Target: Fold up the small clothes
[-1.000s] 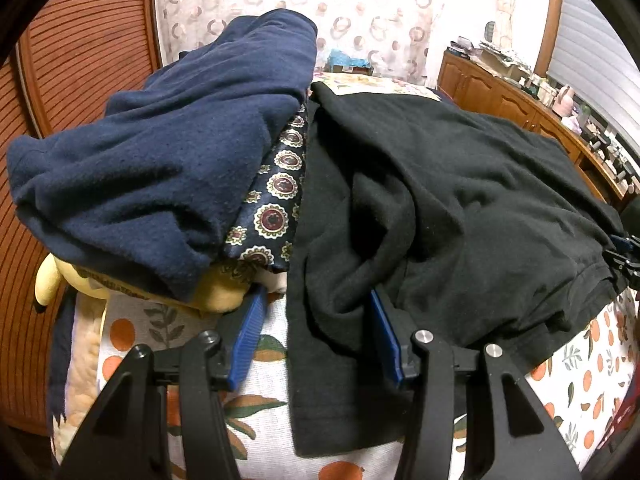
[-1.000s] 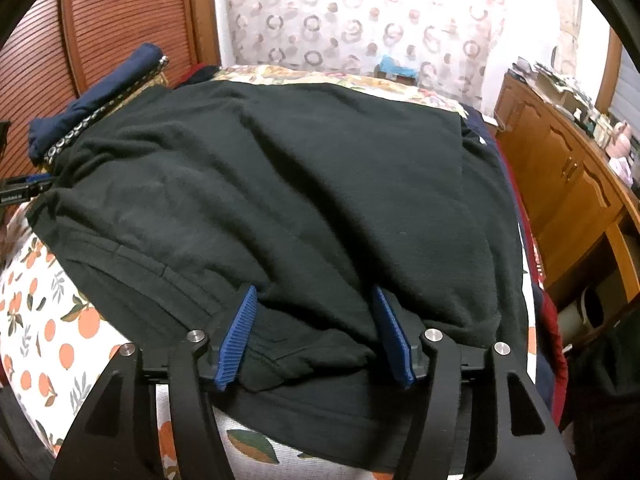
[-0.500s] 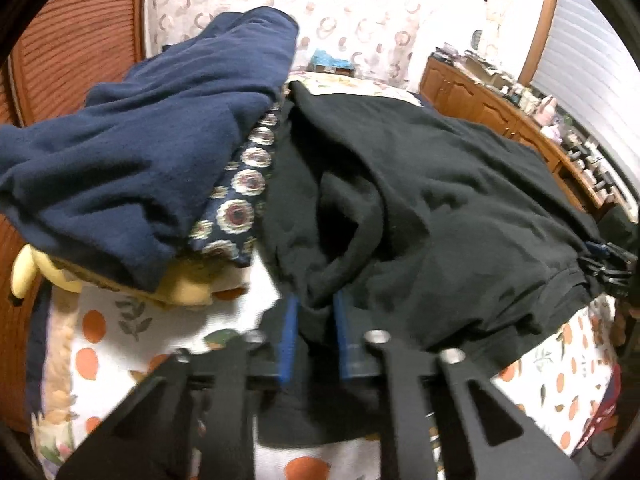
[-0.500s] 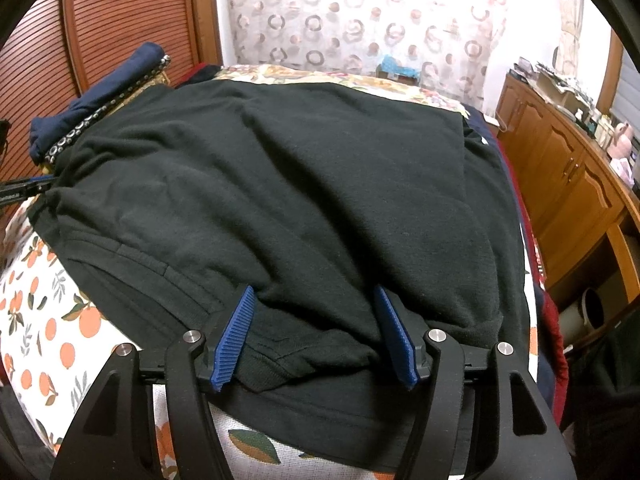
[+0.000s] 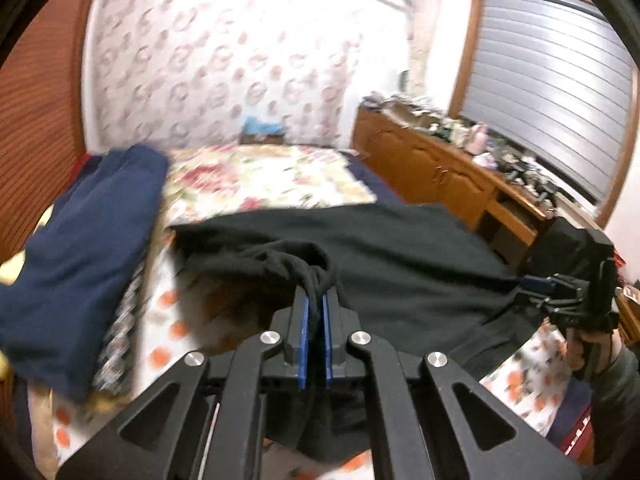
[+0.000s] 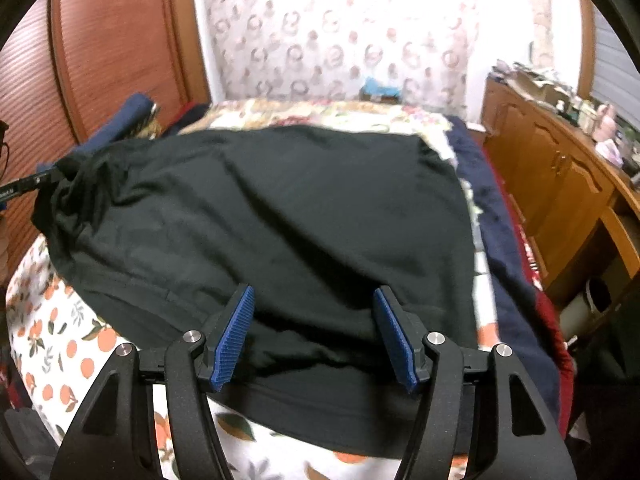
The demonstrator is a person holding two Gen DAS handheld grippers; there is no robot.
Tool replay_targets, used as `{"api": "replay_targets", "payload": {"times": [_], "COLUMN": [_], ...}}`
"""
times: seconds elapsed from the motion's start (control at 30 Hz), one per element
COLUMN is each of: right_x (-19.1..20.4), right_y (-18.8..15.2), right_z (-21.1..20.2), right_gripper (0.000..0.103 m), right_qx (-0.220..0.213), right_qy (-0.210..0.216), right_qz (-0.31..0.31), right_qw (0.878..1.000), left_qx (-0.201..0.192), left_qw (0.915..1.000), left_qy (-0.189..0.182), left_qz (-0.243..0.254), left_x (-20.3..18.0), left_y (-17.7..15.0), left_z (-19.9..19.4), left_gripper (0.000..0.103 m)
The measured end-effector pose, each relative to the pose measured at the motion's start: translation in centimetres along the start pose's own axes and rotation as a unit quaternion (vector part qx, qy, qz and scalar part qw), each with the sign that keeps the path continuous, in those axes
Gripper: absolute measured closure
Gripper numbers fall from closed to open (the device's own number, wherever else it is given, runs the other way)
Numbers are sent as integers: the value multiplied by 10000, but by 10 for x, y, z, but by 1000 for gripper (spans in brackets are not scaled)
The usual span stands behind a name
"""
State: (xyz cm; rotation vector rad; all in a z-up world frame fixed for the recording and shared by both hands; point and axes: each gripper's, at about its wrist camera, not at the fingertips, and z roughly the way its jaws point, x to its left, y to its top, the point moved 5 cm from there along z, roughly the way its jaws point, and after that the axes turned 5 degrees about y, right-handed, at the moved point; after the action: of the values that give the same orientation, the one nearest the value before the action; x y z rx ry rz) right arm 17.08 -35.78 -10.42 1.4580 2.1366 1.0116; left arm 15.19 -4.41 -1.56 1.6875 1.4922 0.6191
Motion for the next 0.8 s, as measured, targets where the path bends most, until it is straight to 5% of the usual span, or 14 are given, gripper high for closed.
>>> {"api": "replay_targets", "payload": {"times": [0.43, 0.8], "right_x": [-37, -45], "right_y": [-8, -12], "right_z": [-60, -71], "right_gripper": [47, 48], "right_qx": [-478, -531], "right_qy": [-130, -39], "right_qz": [331, 411], "right_qw": [9982, 9977], "left_qx": [-117, 573], "left_qw": [9893, 9789], "left_qy": [-1077, -1282], "left_qz": [977, 1485], "left_x": [-148, -210], "left_y": [75, 56], "left_z": [32, 65], "left_gripper": [101, 93]}}
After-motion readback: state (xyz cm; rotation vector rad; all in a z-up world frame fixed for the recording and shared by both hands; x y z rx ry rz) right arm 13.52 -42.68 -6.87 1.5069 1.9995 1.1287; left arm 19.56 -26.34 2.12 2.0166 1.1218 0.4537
